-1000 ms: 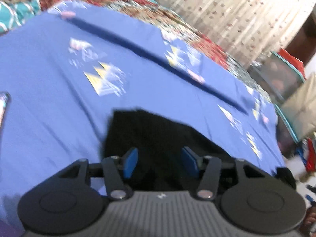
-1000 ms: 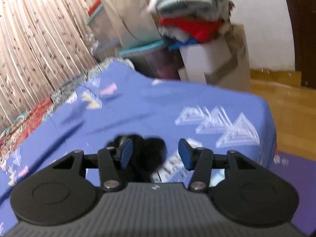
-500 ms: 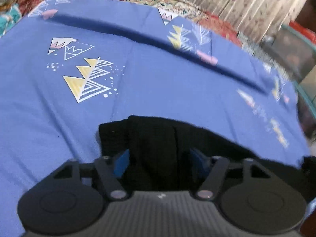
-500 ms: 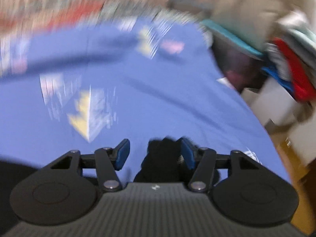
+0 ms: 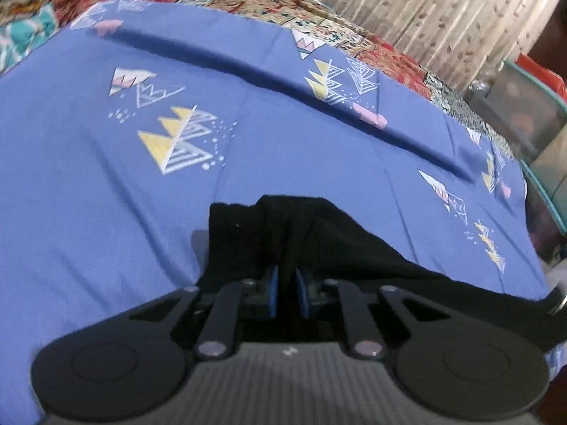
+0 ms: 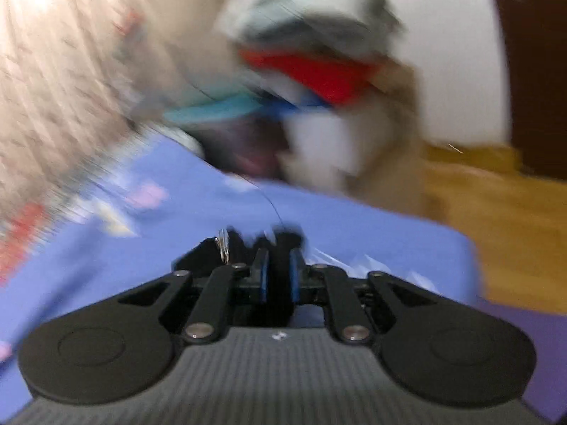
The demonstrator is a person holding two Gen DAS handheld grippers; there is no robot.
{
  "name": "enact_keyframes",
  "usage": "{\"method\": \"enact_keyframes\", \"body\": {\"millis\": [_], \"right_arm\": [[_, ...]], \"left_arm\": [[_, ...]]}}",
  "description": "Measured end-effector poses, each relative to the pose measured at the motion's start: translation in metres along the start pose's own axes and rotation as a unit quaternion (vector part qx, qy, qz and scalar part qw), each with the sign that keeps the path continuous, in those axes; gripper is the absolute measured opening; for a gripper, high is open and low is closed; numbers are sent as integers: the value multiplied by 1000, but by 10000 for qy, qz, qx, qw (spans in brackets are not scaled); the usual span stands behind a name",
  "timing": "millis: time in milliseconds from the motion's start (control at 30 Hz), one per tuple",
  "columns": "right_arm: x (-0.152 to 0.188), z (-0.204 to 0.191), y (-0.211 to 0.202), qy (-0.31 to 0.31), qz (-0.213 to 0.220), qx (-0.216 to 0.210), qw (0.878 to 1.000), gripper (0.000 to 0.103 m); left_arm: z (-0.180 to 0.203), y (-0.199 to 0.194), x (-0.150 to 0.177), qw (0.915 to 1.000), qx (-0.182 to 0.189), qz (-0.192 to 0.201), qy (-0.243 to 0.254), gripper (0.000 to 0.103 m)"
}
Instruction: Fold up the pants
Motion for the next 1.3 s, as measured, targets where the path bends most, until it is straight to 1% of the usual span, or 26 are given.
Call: {"method": "enact_keyframes", "body": {"millis": [33, 67, 100, 167, 233, 267, 300, 333, 367, 467, 500, 533, 600, 633, 667, 700, 733, 767, 800, 833, 867, 933, 1033, 1100, 1167, 1300], "right_arm": [[5, 17, 0, 119, -180, 218, 9995, 18], [7, 27, -1, 255, -221, 283, 9990, 19], [10, 37, -6, 415, -200, 285, 9985, 20], [10, 49, -15, 598, -124, 208, 9979, 21], [7, 46, -22, 461, -91, 68, 9989, 25], [4, 38, -22, 350, -88, -20, 9993, 31], [4, 31, -26, 247, -76, -114, 9996, 41], [4, 24, -26, 164, -70, -226, 9996, 47], [3, 16, -21, 90, -85, -358, 9993, 50], [-2, -10, 6, -170, -253, -535, 9981, 50], [-4, -20, 18, -298, -370, -561, 9973, 52], [-4, -29, 25, -408, -453, -568, 9965, 55], [-3, -46, 49, -718, -698, -485, 9938, 67], [-1, -52, 63, -833, -869, -371, 9920, 67], [2, -56, 78, -885, -1003, -205, 9908, 67], [4, -57, 93, -836, -1124, -18, 9901, 64], [6, -56, 105, -739, -1240, 69, 9895, 55], [8, -51, 116, -584, -1392, 112, 9885, 17], [9, -46, 124, -399, -1512, 93, 9877, 11], [8, -42, 124, -165, -1447, 93, 9893, 11], [4, -40, 117, 72, -1213, 20, 9926, 10], [-12, -43, 94, 423, -785, -383, 9953, 10], [-50, -60, 64, 524, -273, -956, 9937, 10], [-79, -76, 60, 558, -23, -1237, 9907, 10], [-104, -97, 66, 561, 88, -1503, 9870, 10], [-139, -158, 115, 270, 192, -1540, 9875, 12]], "left_arm": [[-2, 0, 3, 10000, 9, -27, -26, 12], [-3, 0, 5, 10000, -3, -44, -21, 12], [-3, 0, 6, 10000, -33, -47, 1, 15], [-5, -1, 5, 10000, -99, -4, 7, 18], [-6, -1, 0, 9999, -126, 17, -45, 35], [-6, -1, -2, 9999, -133, 48, -52, 35], [-5, 0, -5, 9999, -151, 65, -44, 35], [-4, 2, -7, 9998, -163, 62, -27, 35], [-2, 3, -8, 9999, -153, 49, -11, 34], [4, 10, -7, 9999, -145, -60, 71, 31], [7, 13, -5, 9997, -175, -110, 100, 27], [9, 16, -4, 9996, -205, -156, 146, 21], [13, 20, -1, 9992, -276, -186, 209, 17], [15, 20, 0, 9991, -298, -166, 238, 15], [17, 20, 1, 9990, -330, -140, 283, 14], [18, 19, 1, 9988, -362, -122, 320, 13], [19, 18, 1, 9986, -390, -109, 346, 12], [19, 17, 0, 9985, -411, -89, 352, 11], [18, 15, -2, 9985, -427, -49, 333, 10], [17, 12, -4, 9986, -431, 2, 301, 9], [16, 8, -8, 9988, -419, 50, 262, 9], [13, 3, -17, 9991, -351, 143, 167, 9], [12, -1, -36, 9994, -194, 273, -17, 9], [11, -2, -50, 9990, -82, 393, -199, 9], [12, 3, -61, 9981, -57, 468, -389, 9], [10, 28, -89, 9951, -4, 461, -870, 9]]}}
Point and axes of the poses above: each gripper's, at about its wrist camera, not at the fingertips, and y roughly the way its jaws point, z to its right, x to its underside, the point moved 1 cm from there along y, roughly the way its jaws point, and after that the axes turned 12 degrees about -x, right-handed, at the moved point
